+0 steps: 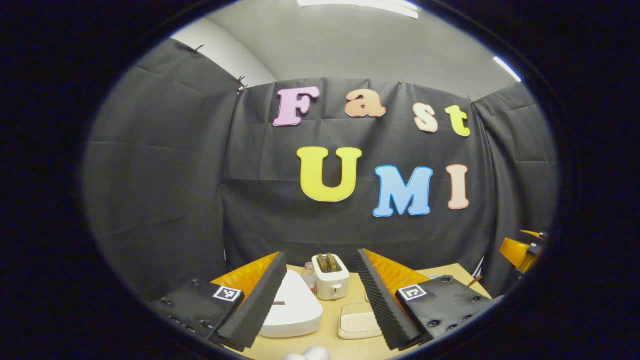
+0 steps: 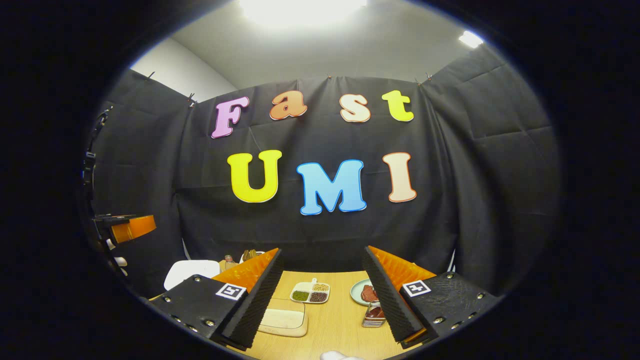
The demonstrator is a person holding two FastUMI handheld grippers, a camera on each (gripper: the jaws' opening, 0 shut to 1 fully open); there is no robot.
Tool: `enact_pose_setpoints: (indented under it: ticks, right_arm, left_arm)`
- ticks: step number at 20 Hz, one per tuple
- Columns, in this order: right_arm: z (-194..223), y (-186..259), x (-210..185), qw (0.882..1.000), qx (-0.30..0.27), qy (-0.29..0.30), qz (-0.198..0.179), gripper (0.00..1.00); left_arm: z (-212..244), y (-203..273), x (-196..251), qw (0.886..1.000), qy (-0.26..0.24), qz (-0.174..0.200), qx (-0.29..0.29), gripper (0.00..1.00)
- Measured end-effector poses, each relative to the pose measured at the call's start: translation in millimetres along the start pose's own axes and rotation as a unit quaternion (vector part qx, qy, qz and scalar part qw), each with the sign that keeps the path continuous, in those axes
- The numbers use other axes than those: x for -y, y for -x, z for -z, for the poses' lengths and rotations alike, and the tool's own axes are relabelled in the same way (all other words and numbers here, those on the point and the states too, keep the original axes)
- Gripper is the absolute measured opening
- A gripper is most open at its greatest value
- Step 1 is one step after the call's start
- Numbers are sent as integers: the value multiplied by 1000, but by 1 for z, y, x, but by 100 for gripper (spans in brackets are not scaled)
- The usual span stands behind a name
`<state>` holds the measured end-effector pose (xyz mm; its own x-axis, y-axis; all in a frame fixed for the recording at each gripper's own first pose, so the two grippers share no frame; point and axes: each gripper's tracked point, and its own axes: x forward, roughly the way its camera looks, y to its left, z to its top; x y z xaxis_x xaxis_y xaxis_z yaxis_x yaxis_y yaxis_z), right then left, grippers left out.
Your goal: Close the left gripper, press the button to open the rice cooker; take a wooden spoon from the chopstick holder with the right hand, scoop a spoonful of rice and pour it into the rice cooker, then put the wooden spoon back into the chopstick holder.
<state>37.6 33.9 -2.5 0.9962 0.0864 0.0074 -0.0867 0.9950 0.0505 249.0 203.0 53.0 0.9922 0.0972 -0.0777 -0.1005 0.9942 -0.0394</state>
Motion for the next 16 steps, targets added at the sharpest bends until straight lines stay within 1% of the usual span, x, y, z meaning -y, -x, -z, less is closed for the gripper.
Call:
enact_pose_setpoints:
  ticks: [3, 6, 8, 11, 16]
  right_arm:
    - [-6, 2, -3, 1000, 5, 2, 2, 98]
    - [-7, 4, -3, 1000, 7, 10, 6, 98]
    - [-5, 5, -2, 1000, 4, 10, 9, 98]
    - [-7, 7, -2, 1000, 4, 5, 10, 98]
    - [-13, 8, -1, 1000, 9, 6, 15, 98]
  left_arm:
    - [-2, -1, 6, 1000, -14, 13, 14, 98]
    - [-1, 14, 17, 1000, -6, 22, 10, 97]
    - [-2, 19, 21, 1000, 6, 28, 6, 99]
    - [-8, 19, 16, 1000, -3, 23, 12, 98]
    - [0, 19, 15, 1000, -6, 21, 4, 98]
